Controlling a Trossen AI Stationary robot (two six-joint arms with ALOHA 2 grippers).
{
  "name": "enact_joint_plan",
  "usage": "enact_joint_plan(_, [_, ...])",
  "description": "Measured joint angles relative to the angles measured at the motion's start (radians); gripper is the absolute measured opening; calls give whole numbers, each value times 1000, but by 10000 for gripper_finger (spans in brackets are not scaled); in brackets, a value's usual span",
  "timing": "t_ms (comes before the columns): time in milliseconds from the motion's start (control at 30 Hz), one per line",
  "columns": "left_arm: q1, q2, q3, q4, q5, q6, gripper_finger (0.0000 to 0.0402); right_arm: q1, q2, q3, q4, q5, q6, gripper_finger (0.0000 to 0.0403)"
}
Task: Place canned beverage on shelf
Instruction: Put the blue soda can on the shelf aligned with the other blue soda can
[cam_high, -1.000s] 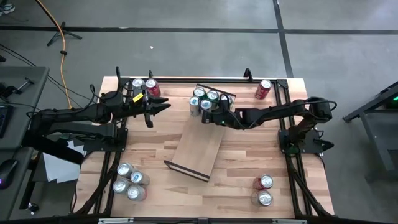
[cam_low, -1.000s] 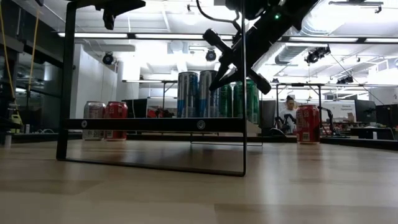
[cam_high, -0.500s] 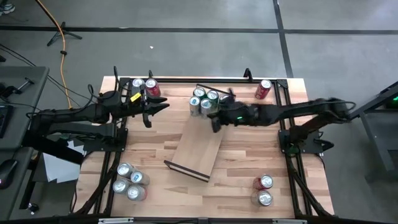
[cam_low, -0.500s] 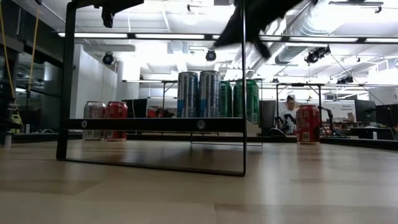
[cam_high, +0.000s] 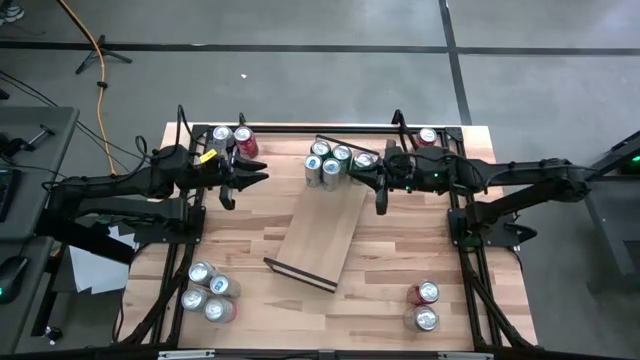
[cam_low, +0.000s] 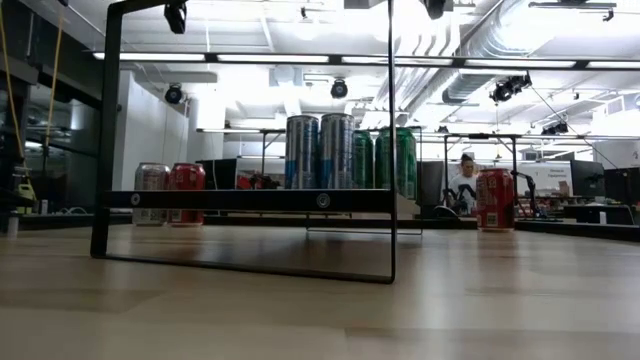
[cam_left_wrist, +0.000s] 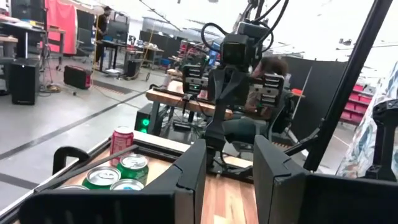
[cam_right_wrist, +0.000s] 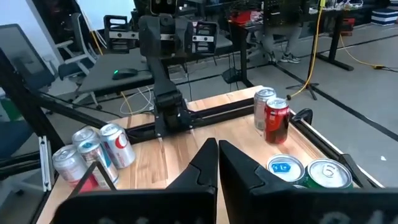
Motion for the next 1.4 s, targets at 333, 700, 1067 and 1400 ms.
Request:
enact_joint_plan(333, [0,0,0,5,0,0,60,-1,0,0,0,0,-2,0])
enact_joint_plan(700, [0,0,0,3,1,1,60,-1,1,0,-1,1,4,0])
enact_joint_plan(1067, [0,1,0,-48,1,2,60,-1,1,0,-1,1,5,0])
enact_joint_plan(1400, [0,1,0,-48,1,3,60,-1,1,0,-2,1,5,0])
